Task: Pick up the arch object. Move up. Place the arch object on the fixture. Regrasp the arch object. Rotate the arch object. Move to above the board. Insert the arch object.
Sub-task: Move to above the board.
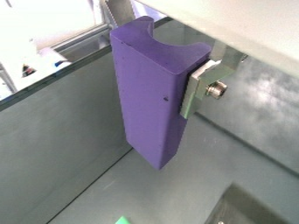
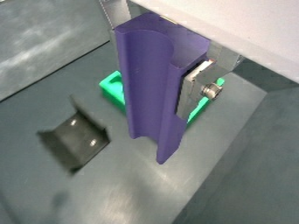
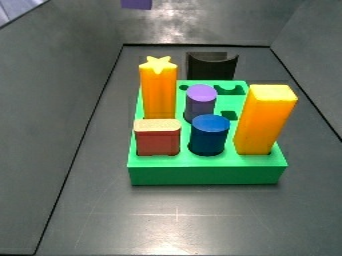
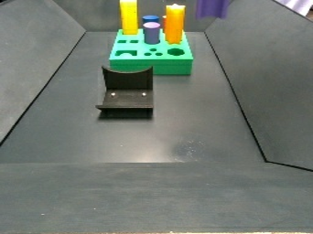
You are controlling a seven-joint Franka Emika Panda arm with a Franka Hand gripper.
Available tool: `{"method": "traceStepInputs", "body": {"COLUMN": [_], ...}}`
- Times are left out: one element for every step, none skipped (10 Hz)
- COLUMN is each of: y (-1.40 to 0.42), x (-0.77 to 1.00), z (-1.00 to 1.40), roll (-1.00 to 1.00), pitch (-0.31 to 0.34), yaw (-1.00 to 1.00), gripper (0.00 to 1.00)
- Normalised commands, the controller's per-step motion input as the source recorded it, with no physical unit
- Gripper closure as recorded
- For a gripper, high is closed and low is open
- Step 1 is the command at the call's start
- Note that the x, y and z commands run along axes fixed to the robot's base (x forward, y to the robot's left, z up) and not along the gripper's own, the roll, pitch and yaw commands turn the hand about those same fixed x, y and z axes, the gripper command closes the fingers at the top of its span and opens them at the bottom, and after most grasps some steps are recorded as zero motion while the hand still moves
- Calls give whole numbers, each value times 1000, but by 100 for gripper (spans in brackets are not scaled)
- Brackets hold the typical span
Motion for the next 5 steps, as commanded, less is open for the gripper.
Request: {"method": "traceStepInputs", "body": {"y": [-1000,-1000,-1000,-1000,-1000], "x": [248,262,268,278,287], "z": [118,118,119,123,126], "roll": [-3,-25,-8,4,-16], "pitch": [17,49,65,87,97], "yaw": [-11,-2,2,3,2], "gripper": [100,100,100,100,100]}}
